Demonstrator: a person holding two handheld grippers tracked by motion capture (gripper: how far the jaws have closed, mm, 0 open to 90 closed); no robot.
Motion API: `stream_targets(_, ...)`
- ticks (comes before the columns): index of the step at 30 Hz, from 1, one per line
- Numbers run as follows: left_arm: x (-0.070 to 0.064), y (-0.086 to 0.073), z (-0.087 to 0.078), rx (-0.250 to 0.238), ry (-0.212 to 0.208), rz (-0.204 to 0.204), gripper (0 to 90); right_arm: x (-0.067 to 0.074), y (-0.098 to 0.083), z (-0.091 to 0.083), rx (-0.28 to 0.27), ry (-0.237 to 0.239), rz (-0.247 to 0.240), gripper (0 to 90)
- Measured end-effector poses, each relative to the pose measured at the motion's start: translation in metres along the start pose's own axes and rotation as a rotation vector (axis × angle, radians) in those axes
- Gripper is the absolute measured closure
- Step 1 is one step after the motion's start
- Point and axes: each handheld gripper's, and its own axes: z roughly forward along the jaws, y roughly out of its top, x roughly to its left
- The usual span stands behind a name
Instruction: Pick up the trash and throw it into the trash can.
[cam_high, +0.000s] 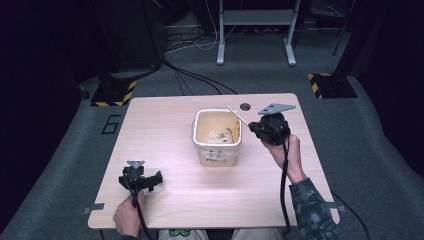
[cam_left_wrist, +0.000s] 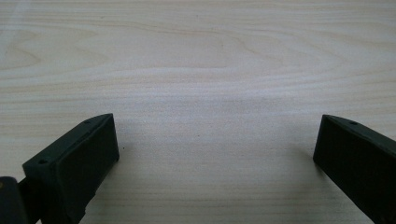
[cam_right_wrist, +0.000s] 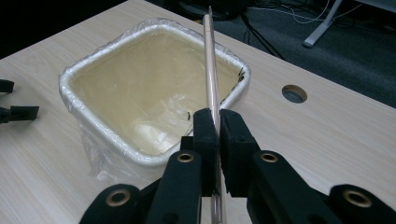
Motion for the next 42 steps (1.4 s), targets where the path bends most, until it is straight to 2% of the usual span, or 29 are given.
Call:
stream_targets(19, 0.0, 0.0, 0.0, -0.001, 0.0, 0.0, 0.0, 0.013, 0.014, 0.03, 0.058, 0.036, -0.032, 85.7)
stream_targets(20, 0.0, 0.0, 0.0, -0.001, 0.0, -0.001, 0.0, 0.016, 0.014, 0.032, 0.065, 0.036, -0.021, 85.7)
stream_targets(24, 0.0, 0.0, 0.0, -0.001, 0.0, -0.006, 0.0, 0.019, 0.016, 0.042, 0.085, 0.046, -0.047, 85.7)
stream_targets(34, 0.0, 0.0, 0.0, -0.002, 0.0, -0.006, 0.0, 0.034, 0.02, 0.06, 0.15, 0.077, -0.073, 85.7)
stream_targets(35, 0.0, 0.0, 0.0, -0.001, 0.0, -0.006, 0.0, 0.033, 0.021, 0.062, 0.144, 0.08, -0.091, 85.6)
stream_targets(36, 0.0, 0.0, 0.0, -0.001, 0.0, -0.006, 0.0, 0.035, 0.022, 0.063, 0.158, 0.082, -0.081, 85.6)
stream_targets(41, 0.0, 0.0, 0.0, -0.001, 0.0, -0.006, 0.0, 0.036, 0.025, 0.067, 0.167, 0.085, -0.096, 85.7)
stream_targets(42, 0.0, 0.0, 0.0, -0.001, 0.0, -0.006, 0.0, 0.037, 0.027, 0.069, 0.183, 0.087, -0.1, 85.6)
